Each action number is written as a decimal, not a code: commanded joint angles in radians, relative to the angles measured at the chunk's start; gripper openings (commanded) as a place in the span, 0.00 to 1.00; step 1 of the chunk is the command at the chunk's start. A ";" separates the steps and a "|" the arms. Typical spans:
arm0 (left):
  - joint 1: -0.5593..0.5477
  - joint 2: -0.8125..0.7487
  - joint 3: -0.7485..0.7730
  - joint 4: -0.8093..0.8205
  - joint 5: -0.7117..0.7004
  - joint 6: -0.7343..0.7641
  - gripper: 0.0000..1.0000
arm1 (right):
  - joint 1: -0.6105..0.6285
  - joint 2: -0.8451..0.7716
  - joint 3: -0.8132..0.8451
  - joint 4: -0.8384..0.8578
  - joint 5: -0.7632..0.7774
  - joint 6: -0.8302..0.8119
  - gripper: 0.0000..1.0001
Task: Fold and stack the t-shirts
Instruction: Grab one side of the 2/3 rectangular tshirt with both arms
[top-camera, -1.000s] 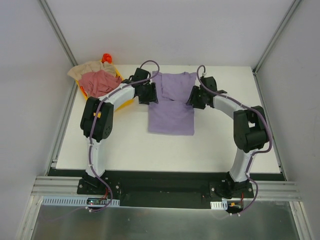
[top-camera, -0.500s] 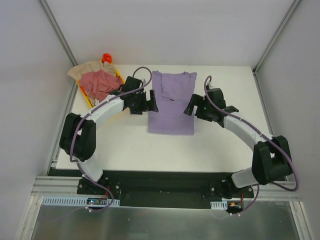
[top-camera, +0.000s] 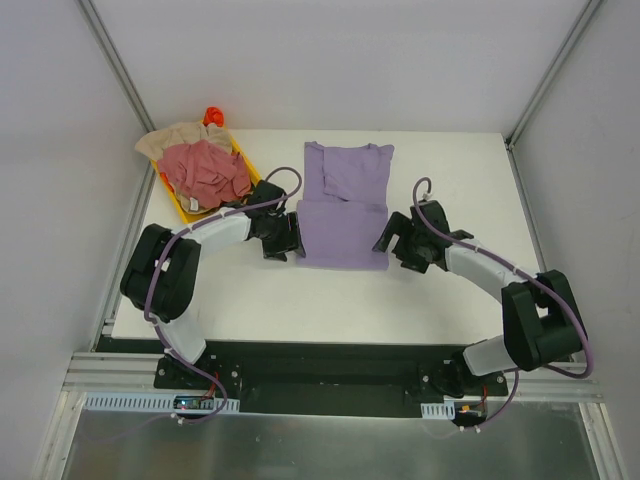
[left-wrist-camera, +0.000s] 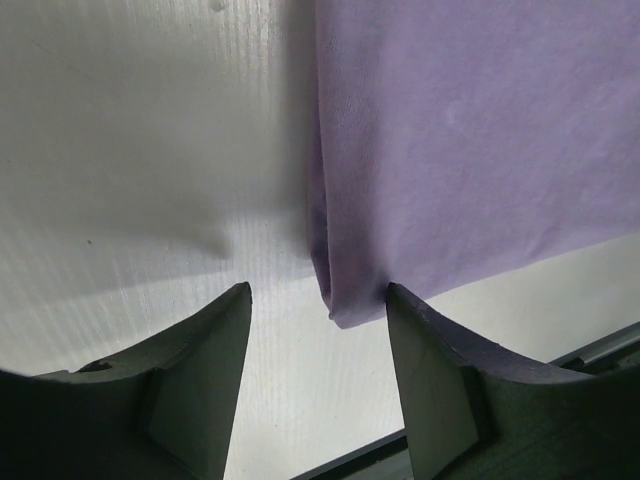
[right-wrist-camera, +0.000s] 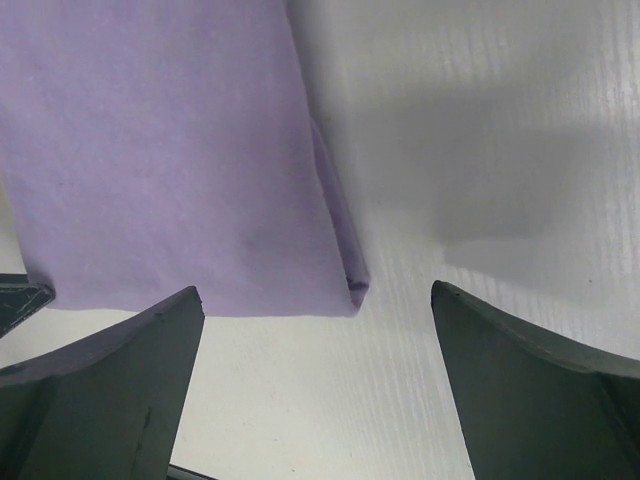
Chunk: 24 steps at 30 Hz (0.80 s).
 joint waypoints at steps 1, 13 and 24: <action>-0.001 0.028 -0.031 0.040 0.051 -0.015 0.55 | -0.001 0.024 -0.014 0.018 0.032 0.057 0.99; -0.030 0.088 -0.054 0.056 0.072 -0.027 0.25 | -0.001 0.044 -0.068 0.082 -0.007 0.100 0.87; -0.035 0.090 -0.067 0.056 0.037 -0.042 0.00 | -0.001 0.085 -0.106 0.147 -0.060 0.137 0.47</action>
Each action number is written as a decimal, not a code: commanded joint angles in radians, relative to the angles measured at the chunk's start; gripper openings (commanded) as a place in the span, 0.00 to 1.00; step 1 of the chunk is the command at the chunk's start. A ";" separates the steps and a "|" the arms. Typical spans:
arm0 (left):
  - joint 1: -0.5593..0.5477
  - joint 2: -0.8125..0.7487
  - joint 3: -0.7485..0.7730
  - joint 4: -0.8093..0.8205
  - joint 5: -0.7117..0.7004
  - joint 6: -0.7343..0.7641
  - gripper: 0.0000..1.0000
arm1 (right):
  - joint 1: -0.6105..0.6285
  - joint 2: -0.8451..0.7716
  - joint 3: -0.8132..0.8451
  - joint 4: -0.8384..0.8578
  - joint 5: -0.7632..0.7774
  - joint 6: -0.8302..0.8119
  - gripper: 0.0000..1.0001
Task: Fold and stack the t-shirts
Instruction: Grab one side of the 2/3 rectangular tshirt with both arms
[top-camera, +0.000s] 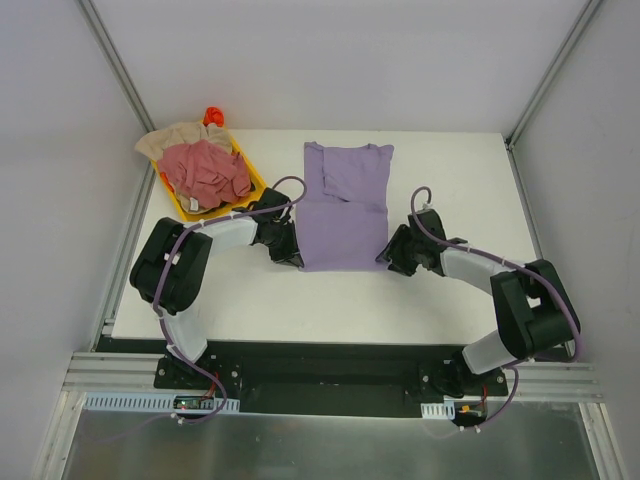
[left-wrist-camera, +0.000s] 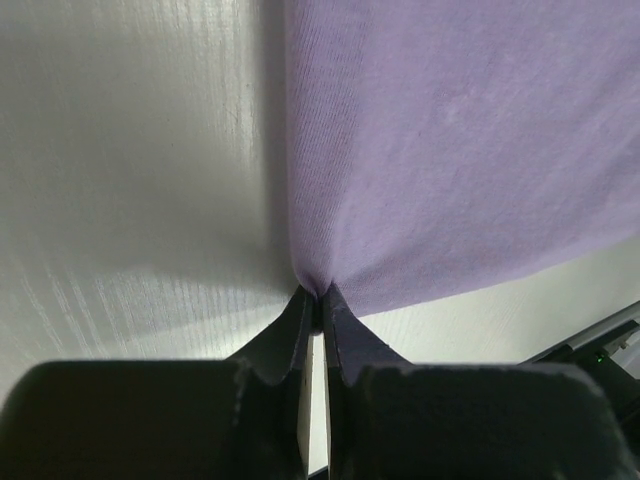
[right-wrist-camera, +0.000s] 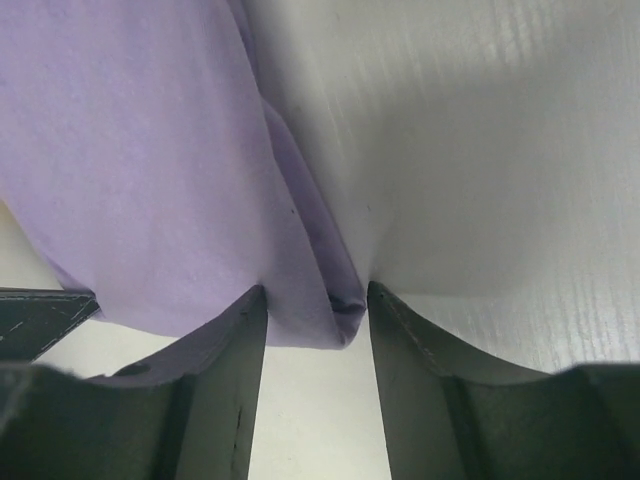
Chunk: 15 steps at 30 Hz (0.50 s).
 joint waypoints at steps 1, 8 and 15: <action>-0.011 0.016 -0.025 -0.026 -0.034 -0.003 0.00 | 0.001 0.015 -0.030 0.017 -0.024 0.021 0.45; -0.013 0.009 -0.025 -0.026 -0.044 -0.009 0.00 | 0.001 0.024 -0.053 0.008 -0.015 0.016 0.17; -0.013 -0.062 -0.077 -0.027 -0.061 -0.023 0.00 | 0.004 -0.049 -0.107 -0.011 -0.062 -0.036 0.01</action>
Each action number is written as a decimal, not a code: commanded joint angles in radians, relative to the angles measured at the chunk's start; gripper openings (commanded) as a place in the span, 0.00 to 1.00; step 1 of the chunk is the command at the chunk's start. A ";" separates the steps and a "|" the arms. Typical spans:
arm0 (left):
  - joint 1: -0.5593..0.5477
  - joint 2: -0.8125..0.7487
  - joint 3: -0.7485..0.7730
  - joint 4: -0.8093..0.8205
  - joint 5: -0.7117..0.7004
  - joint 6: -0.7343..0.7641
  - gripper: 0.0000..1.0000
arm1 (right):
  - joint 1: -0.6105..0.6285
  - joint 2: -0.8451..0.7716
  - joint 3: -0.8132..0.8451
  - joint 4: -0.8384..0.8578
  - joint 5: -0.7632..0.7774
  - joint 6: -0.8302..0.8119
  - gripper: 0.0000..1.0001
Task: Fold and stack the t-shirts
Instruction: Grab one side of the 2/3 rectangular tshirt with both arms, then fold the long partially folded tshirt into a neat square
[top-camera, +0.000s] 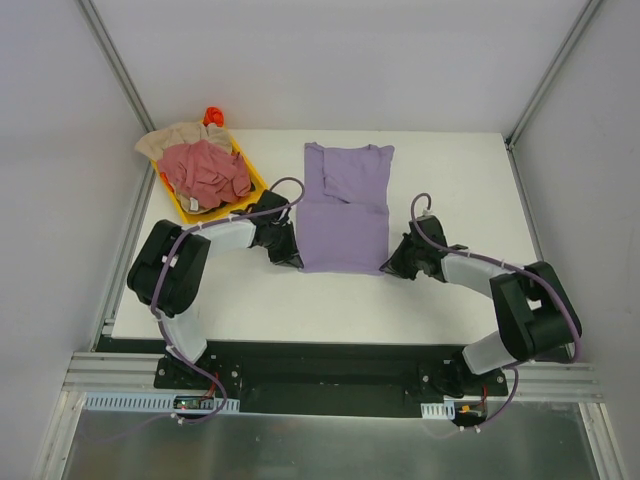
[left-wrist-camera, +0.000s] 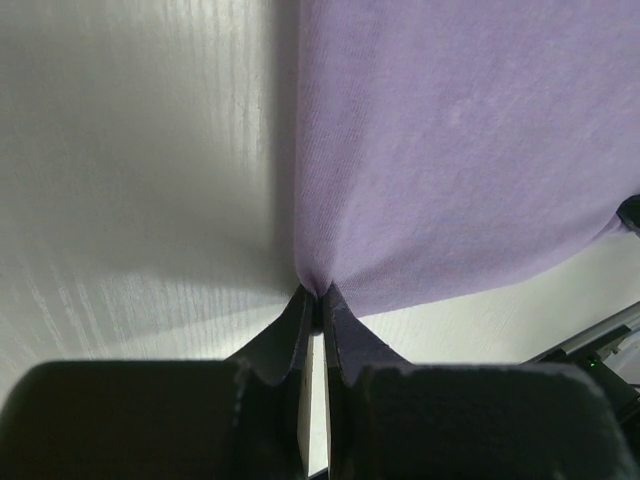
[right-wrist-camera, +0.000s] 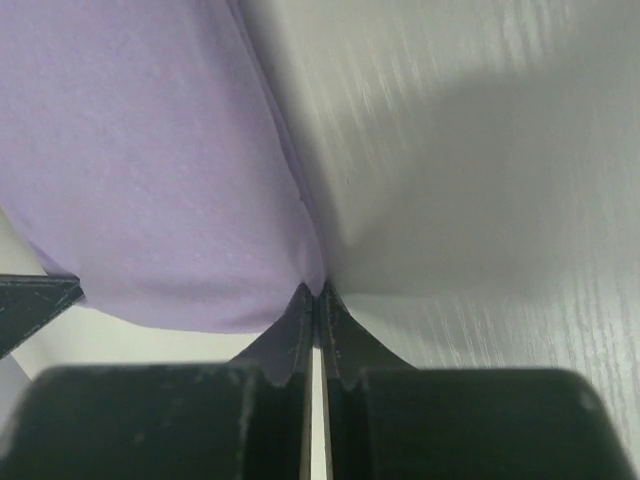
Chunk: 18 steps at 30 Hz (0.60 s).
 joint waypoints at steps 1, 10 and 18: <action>-0.013 -0.081 -0.087 -0.040 -0.057 -0.006 0.00 | 0.008 -0.090 -0.068 -0.074 -0.051 -0.061 0.01; -0.122 -0.554 -0.340 -0.184 -0.102 -0.035 0.00 | 0.118 -0.456 -0.147 -0.442 -0.332 -0.148 0.01; -0.182 -1.004 -0.306 -0.395 -0.033 -0.029 0.00 | 0.236 -0.787 -0.038 -0.833 -0.576 -0.124 0.01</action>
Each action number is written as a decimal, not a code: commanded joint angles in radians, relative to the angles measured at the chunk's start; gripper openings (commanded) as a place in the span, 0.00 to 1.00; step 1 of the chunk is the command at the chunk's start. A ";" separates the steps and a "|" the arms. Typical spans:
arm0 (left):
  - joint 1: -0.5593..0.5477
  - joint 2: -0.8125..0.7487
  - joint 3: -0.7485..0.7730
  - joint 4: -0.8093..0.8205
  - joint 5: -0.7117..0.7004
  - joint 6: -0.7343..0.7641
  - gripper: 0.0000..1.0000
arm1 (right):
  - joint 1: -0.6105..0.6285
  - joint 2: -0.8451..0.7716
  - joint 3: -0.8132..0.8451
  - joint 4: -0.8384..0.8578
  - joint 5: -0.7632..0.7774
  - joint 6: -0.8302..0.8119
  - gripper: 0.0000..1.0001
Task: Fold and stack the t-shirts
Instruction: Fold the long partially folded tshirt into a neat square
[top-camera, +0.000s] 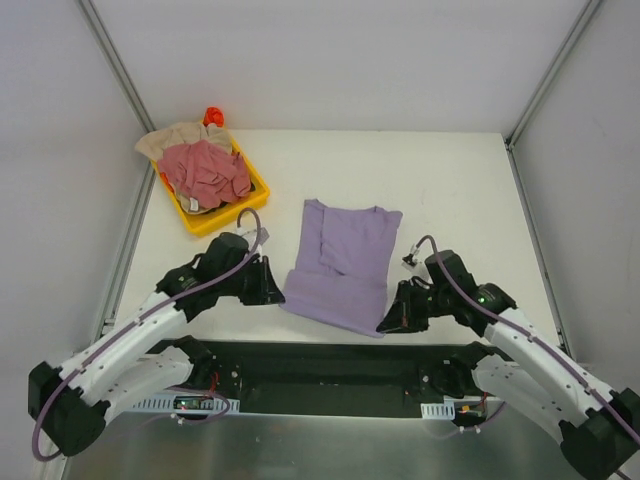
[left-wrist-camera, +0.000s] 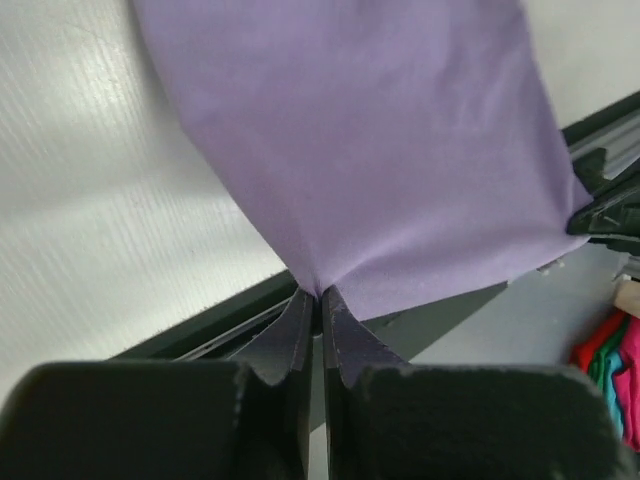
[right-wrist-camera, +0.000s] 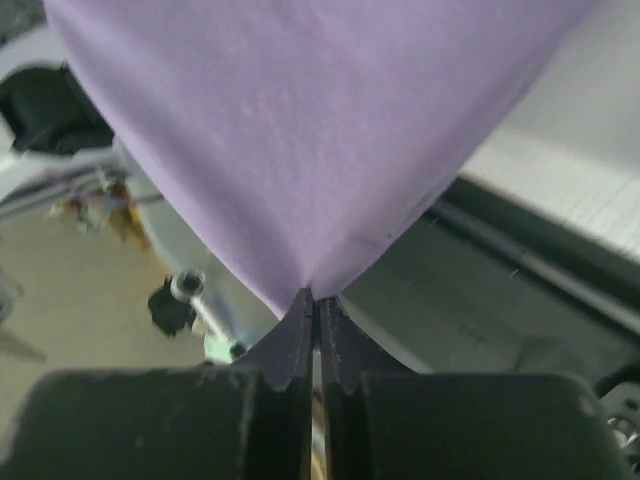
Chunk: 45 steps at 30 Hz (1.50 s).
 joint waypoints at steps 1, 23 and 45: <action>-0.013 -0.173 0.056 -0.144 0.050 -0.009 0.00 | 0.050 -0.124 0.109 -0.295 -0.186 0.007 0.01; 0.028 0.143 0.356 0.029 -0.106 0.017 0.00 | -0.149 -0.103 0.247 -0.216 -0.004 -0.050 0.01; 0.175 0.756 0.682 0.109 -0.040 0.121 0.00 | -0.425 0.325 0.249 0.109 0.148 -0.175 0.01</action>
